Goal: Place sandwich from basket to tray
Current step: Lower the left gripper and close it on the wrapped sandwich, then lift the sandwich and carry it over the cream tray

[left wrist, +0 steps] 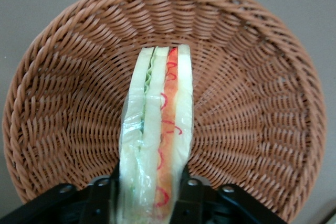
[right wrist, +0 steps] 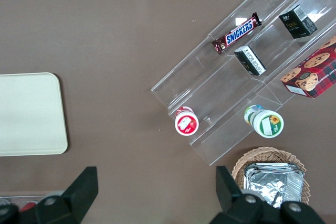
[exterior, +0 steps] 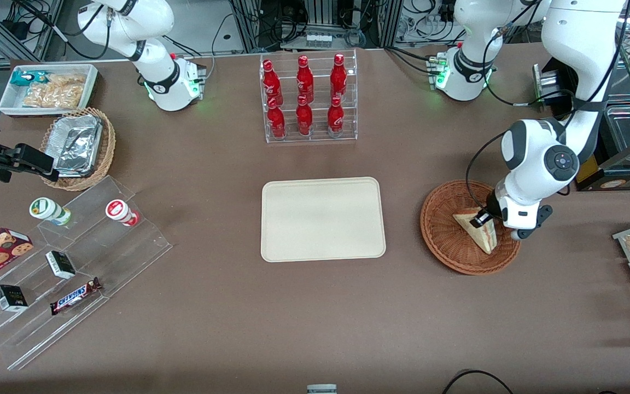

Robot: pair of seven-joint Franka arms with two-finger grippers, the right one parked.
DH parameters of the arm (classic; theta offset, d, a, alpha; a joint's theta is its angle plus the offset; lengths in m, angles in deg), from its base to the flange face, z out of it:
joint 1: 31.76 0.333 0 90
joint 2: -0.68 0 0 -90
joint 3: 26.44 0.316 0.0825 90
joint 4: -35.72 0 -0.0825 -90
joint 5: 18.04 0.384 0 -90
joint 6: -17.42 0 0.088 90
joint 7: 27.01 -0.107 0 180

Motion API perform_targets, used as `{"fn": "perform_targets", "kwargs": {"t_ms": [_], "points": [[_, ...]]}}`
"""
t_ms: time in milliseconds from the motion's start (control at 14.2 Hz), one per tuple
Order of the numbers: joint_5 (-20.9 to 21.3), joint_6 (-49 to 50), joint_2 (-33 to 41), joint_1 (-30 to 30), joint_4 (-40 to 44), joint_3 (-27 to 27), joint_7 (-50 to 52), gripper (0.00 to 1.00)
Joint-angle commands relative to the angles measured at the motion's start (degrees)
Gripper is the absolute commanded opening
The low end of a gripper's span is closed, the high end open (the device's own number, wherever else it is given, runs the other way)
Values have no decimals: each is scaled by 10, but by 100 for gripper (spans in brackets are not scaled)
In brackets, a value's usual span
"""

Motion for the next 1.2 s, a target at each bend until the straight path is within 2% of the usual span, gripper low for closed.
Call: {"fn": "perform_targets", "kwargs": {"t_ms": [0,212,282,424,565,776,1129], "points": [[2,44,6,-27,47,-1,0,1],[18,145,3,-66,125,-2,-11,1],[38,185,-6,-89,163,-2,-50,1],[51,255,-48,-140,241,-2,-83,1],[51,299,-92,-191,310,-2,-59,0],[52,301,-164,-270,384,-1,-6,0],[51,299,-255,-358,478,-1,70,0]]}}
